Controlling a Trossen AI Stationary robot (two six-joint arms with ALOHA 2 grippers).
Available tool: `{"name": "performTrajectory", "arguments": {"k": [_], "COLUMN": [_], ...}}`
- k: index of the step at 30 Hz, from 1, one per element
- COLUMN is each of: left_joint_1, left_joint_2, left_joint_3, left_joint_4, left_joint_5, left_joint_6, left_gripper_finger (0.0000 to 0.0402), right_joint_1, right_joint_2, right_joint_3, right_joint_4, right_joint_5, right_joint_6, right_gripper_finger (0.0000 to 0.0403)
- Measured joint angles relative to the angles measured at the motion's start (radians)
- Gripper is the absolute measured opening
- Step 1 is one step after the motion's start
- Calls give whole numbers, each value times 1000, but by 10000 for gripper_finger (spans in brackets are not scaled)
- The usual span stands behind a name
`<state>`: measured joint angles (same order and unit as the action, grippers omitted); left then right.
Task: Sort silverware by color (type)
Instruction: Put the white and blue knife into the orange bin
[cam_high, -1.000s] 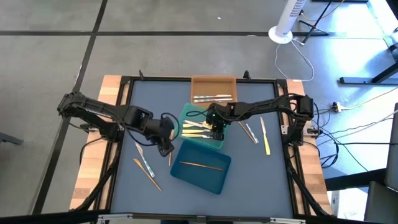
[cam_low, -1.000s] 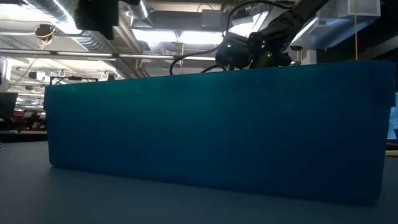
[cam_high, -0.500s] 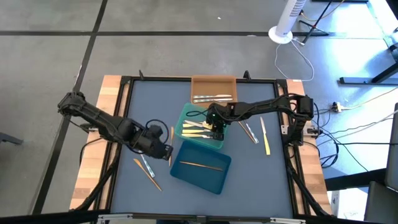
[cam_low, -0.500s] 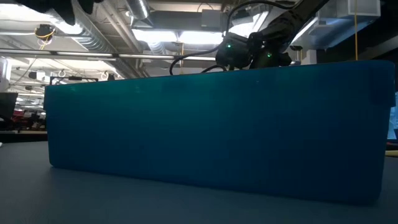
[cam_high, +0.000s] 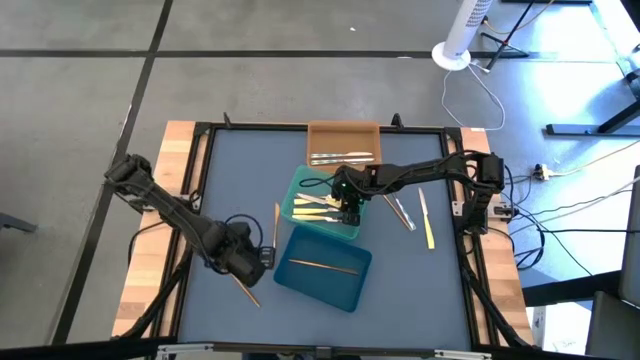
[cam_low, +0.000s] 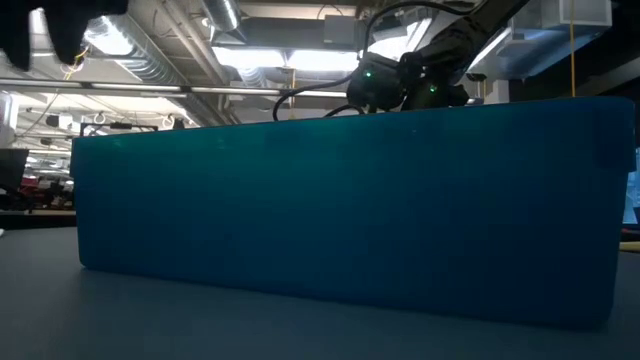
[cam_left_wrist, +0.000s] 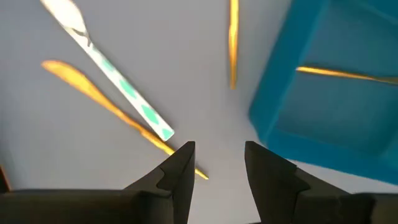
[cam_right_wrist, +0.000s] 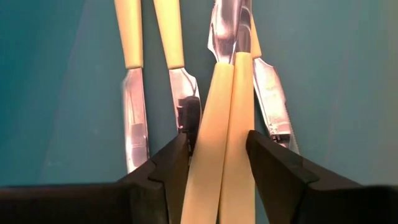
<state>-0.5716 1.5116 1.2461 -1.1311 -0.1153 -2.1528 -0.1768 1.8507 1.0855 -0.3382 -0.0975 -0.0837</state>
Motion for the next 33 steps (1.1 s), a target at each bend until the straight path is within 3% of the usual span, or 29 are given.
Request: {"name": "performTrajectory", "arguments": {"k": [16,23,33], "left_joint_1": [-74,-72,-71], "left_joint_2": [165,165,165], "left_joint_3": [-14,-116,-282], "left_joint_4": [-3,25,249], "left_joint_5": [32,82,81], "left_joint_6": [-204,-221,-222], "left_gripper_finger": [133,133,133], "right_joint_1": [0,0,0], "right_joint_2": [0,0,0], "right_joint_3": [0,0,0], "right_joint_4": [0,0,0], "right_joint_5": [0,0,0], "right_joint_6": [0,0,0], "right_gripper_finger": [163,163,163]}}
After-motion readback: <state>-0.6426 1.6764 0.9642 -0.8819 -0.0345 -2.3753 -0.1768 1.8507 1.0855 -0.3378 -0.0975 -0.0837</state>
